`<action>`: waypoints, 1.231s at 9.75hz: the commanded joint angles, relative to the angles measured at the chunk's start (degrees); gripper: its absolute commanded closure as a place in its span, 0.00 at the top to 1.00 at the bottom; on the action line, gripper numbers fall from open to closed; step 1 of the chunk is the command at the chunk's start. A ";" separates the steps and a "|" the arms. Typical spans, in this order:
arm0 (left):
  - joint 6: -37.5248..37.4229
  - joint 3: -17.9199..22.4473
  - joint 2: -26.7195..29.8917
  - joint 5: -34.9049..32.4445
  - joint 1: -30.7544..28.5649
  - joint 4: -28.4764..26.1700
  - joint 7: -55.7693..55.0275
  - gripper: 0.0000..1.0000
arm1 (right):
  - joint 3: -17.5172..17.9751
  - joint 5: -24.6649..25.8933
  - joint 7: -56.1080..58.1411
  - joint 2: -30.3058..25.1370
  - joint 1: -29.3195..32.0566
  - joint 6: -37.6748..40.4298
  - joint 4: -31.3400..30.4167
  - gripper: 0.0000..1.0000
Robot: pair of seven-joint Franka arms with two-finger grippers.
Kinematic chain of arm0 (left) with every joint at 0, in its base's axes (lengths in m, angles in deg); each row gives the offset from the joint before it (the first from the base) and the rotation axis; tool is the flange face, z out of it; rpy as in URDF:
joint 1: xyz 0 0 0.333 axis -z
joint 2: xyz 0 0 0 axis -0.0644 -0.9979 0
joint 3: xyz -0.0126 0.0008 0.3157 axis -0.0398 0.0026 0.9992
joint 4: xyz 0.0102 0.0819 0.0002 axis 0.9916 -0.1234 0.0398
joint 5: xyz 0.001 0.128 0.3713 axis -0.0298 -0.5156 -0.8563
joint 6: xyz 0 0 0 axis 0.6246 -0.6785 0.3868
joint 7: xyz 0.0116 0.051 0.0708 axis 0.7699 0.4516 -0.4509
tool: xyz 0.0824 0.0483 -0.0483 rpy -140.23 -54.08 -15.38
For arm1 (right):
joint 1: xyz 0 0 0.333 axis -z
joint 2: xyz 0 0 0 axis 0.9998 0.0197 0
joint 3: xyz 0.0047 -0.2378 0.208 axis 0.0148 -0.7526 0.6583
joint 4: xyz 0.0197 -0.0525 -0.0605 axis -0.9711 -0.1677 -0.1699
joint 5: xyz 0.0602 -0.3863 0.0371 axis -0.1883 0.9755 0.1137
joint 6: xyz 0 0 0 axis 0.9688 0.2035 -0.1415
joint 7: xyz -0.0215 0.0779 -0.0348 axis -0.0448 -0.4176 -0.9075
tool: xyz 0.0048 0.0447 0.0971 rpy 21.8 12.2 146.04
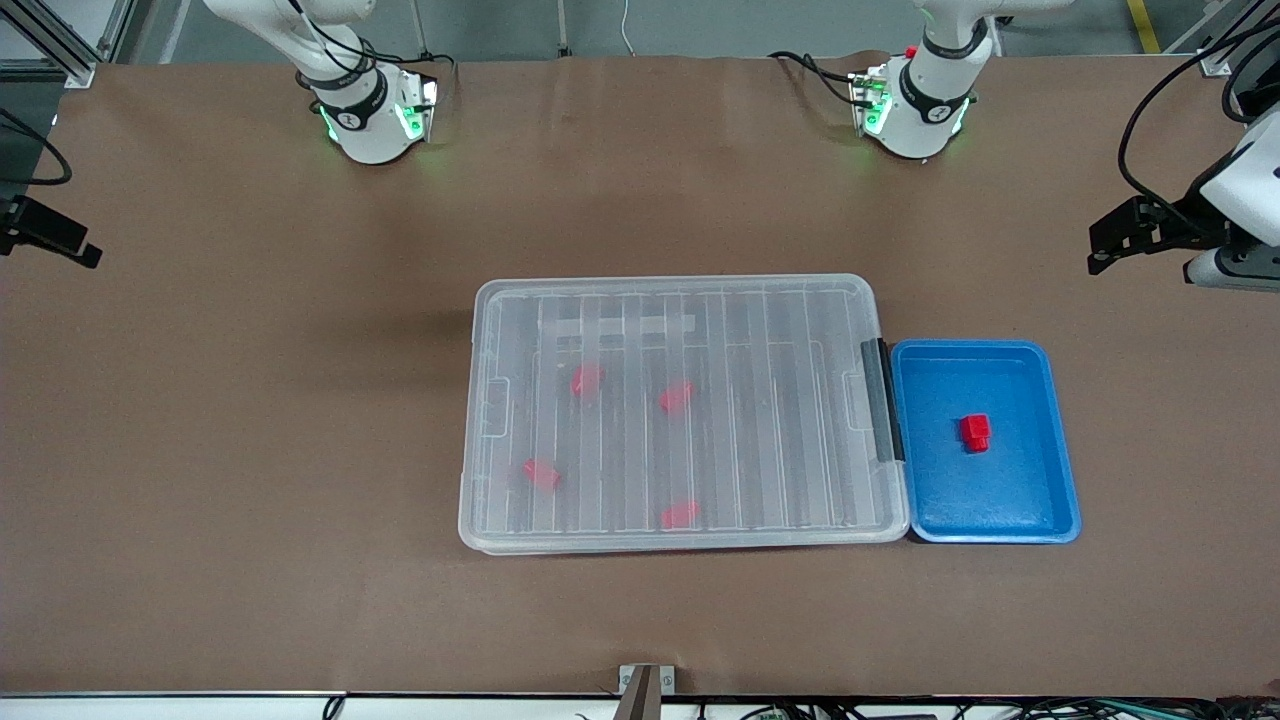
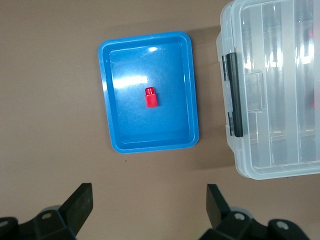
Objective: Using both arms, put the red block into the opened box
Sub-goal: 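Reach the left gripper to the red block while the right gripper reaches the lid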
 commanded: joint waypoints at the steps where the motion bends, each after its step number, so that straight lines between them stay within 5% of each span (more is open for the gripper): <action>1: 0.35 -0.13 -1.03 -0.18 -0.06 -0.62 -0.56 1.00 | 0.18 -0.99 0.76 0.21 0.66 0.59 0.60 1.00; 7: 0.34 0.04 -1.03 2.28 -0.15 0.79 -0.83 1.00 | 0.89 -0.99 -0.11 1.86 -5.47 -0.28 1.12 1.00; 10: 0.43 -0.22 -0.58 2.28 0.03 -2.00 -0.12 1.00 | 13.76 -0.38 -13.84 12.47 -7.07 -14.64 2.00 1.00; 12: 8.99 -0.57 -0.85 2.11 0.20 -8.49 0.05 0.99 | 19.93 -0.11 -23.81 20.65 -7.95 -21.01 4.89 1.00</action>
